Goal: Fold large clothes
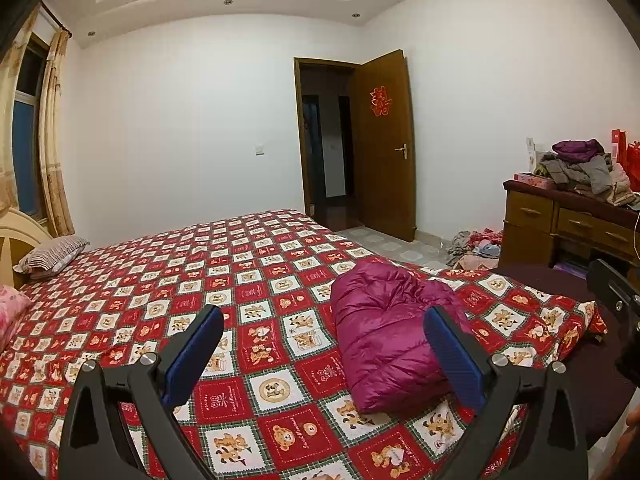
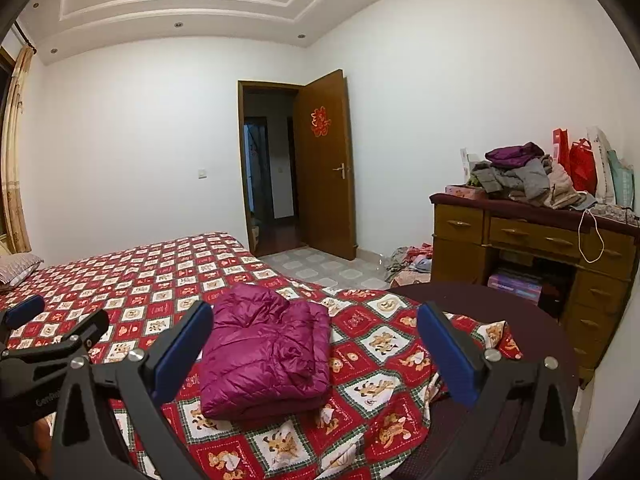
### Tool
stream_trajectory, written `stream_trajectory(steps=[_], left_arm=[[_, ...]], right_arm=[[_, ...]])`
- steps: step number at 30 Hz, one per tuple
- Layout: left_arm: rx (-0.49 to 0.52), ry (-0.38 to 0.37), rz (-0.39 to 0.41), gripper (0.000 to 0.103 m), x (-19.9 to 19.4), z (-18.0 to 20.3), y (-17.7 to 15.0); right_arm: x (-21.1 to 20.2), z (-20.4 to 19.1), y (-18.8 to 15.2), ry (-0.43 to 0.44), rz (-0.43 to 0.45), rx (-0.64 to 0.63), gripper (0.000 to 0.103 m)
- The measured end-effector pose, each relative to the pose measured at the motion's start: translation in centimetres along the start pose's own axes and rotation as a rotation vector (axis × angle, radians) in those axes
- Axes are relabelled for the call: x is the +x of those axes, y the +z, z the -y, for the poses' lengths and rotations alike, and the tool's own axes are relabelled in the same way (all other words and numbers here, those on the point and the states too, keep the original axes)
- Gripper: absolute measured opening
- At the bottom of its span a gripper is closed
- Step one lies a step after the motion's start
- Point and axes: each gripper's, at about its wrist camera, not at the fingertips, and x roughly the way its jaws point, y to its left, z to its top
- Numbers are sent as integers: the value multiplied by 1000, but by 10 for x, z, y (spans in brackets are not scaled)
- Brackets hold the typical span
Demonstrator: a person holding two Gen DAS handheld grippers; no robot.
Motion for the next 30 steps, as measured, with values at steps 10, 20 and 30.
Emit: stream_trajectory(steps=[10,20,30], left_arm=[[-4,-8,11,101,-5,-2,1],[-12,-10,4,101,-2,-6,0],[-11,-11,10,101,0,-4,0]], right_arm=[[-2,-1,1,1,8,-7,103],[1,-1,1,5,-7,2,103],[0,-1,0,1,-4,3,103]])
